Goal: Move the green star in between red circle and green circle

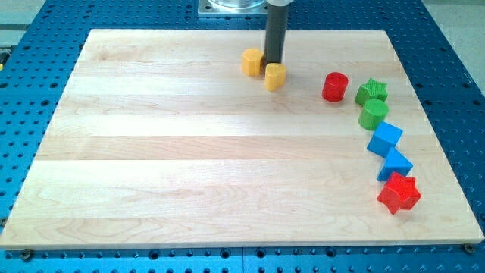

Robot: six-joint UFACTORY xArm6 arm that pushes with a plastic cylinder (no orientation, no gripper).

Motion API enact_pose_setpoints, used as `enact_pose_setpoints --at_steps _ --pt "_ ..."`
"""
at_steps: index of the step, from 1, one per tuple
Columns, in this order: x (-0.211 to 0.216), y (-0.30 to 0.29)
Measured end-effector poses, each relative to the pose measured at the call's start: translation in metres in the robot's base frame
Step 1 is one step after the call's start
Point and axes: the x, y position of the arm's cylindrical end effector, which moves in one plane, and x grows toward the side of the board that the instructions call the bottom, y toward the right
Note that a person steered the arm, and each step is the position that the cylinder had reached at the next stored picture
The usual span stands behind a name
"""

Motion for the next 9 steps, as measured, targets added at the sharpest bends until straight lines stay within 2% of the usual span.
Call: enact_pose_setpoints --at_steps 1,3,4,6,7,8,9 --pt "-0.002 -0.047" --pt "-0.003 -0.064" --pt "-0.008 0.013" --pt "-0.001 0.216" --pt "0.026 0.253" --pt "0.050 0.249" --pt "0.066 0.216"
